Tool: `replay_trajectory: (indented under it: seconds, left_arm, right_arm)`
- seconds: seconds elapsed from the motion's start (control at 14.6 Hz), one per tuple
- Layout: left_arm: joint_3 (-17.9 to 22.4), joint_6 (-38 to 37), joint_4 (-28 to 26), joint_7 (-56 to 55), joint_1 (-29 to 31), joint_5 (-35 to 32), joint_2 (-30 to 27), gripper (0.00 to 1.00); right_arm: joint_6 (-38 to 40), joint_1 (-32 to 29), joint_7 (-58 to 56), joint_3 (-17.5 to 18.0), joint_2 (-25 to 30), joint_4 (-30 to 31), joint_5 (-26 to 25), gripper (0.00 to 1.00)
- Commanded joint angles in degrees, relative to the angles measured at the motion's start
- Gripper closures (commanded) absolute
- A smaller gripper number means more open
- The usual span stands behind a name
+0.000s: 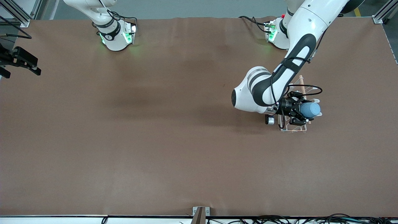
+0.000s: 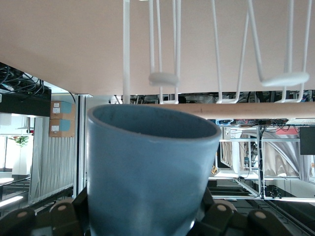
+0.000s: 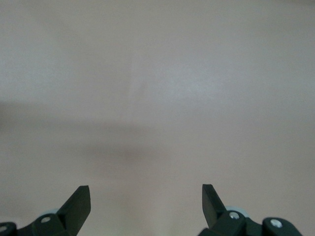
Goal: Hang cup on cup holder
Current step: 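Lower the cup with the left gripper onto the rack's hook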
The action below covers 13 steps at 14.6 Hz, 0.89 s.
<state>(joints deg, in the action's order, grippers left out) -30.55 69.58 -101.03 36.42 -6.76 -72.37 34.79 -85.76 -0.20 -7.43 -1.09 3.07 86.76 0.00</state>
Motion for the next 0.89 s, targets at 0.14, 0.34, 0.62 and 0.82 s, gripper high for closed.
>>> replay_trajectory:
  seconds: [0.14, 0.34, 0.62, 0.82]
  left_arm:
    - [-0.21, -1.21, 0.57, -2.05, -0.71, -1.37, 1.76, 0.64]
    - [-0.21, -1.21, 0.66, -3.98, -0.63, -2.07, 3.26, 0.62]
    - [-0.30, -1.29, 0.75, -8.37, -0.63, -1.81, 3.61, 0.00]
    - [-0.38, -1.29, 1.10, -11.45, -1.15, -1.11, 3.44, 0.00]
  right_arm:
    - [-0.90, 0.28, -0.48, 0.39, 0.35, 0.08, 0.88, 0.00]
    - [-0.73, 0.02, -0.48, 0.39, 0.35, 0.08, 0.88, 0.00]
    - [-0.37, -0.33, -0.56, 0.13, 0.35, 0.08, 0.88, 0.00]
    - [-0.37, -0.33, -0.65, 0.13, 0.35, 0.08, 0.88, 0.00]
